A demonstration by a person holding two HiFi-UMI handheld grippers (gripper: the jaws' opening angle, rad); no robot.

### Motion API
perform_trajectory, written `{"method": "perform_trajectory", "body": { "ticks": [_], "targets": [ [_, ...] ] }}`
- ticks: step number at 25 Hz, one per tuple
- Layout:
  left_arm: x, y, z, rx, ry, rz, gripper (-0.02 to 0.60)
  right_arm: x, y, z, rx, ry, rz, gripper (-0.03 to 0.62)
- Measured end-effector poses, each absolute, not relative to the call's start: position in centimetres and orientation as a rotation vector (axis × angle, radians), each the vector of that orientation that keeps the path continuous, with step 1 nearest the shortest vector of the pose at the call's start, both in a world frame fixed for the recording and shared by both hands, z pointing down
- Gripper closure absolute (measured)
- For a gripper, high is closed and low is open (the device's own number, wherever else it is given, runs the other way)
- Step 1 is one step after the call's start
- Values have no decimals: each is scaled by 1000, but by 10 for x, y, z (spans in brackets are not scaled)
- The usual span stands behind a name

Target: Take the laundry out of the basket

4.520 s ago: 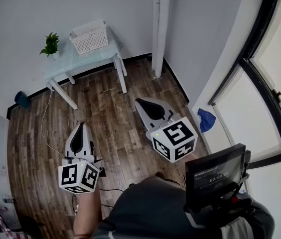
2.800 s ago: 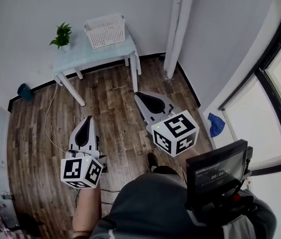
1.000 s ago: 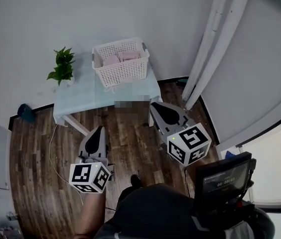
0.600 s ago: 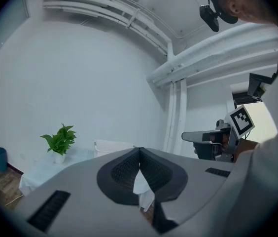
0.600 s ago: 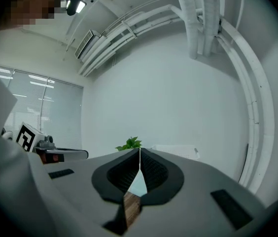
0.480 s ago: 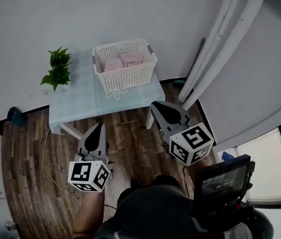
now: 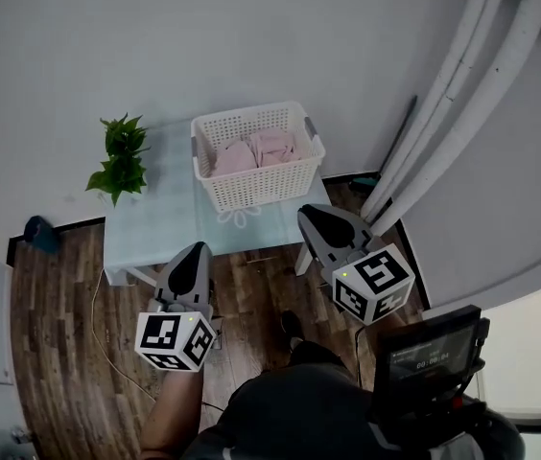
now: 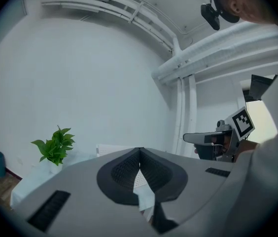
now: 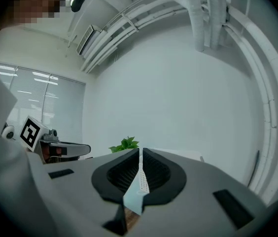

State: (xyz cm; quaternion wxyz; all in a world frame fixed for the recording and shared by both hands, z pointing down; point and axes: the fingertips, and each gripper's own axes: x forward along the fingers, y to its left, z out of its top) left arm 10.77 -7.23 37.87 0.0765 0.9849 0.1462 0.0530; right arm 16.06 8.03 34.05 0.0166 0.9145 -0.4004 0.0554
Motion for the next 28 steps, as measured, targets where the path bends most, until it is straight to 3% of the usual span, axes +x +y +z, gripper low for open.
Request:
{"method": "perform_trajectory", "body": {
  "ticks": [18, 28],
  "targets": [
    [297, -79, 359, 3015, 268, 184, 572, 362, 77, 333, 2687, -1467, 118, 566],
    [347, -115, 363, 3023, 303, 222, 573, 414, 25, 354, 2535, -1567, 254, 410]
  ]
}}
